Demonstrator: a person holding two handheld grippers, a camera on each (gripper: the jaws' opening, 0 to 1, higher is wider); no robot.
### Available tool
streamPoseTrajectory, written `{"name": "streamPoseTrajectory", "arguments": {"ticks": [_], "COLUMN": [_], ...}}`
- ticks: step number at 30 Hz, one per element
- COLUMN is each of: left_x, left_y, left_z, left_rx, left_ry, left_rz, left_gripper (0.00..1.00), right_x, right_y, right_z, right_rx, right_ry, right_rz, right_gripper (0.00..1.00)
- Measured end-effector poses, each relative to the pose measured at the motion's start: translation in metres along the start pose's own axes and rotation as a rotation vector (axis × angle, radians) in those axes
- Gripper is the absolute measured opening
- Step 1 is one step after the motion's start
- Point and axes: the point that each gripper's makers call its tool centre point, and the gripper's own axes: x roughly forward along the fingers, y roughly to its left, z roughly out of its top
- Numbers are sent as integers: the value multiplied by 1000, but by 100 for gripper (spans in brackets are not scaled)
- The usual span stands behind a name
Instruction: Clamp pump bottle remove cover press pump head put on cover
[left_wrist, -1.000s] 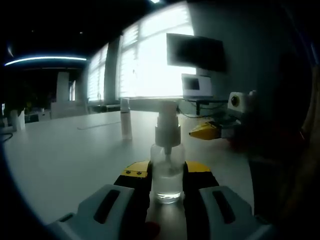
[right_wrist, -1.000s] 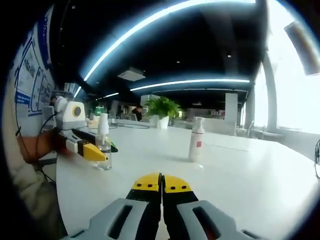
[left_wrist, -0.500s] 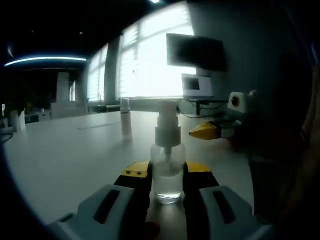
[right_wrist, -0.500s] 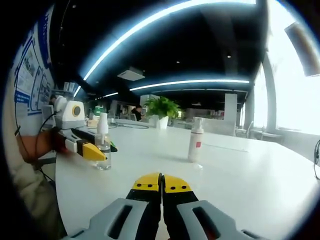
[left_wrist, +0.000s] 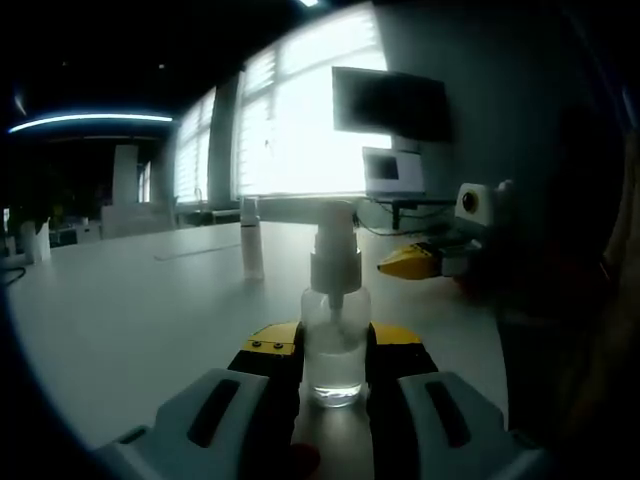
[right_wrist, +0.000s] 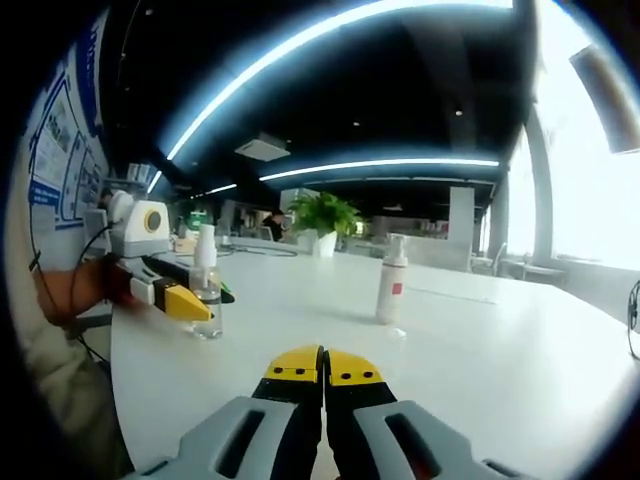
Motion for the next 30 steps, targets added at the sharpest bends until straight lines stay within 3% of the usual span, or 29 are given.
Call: {"name": "streamPoseTrajectory", "arguments": {"ticks": [30], "left_x": [0], "left_y": [0], "left_z": [0], "left_rx": [1], "left_ry": [0], "left_rz": [0], "left_gripper": [16], "right_x": [1], "right_y": [-1], "right_z": [-2], "right_rx": [-11], "right_ry": [11], "right_rz": [-3], "right_gripper": [0]}}
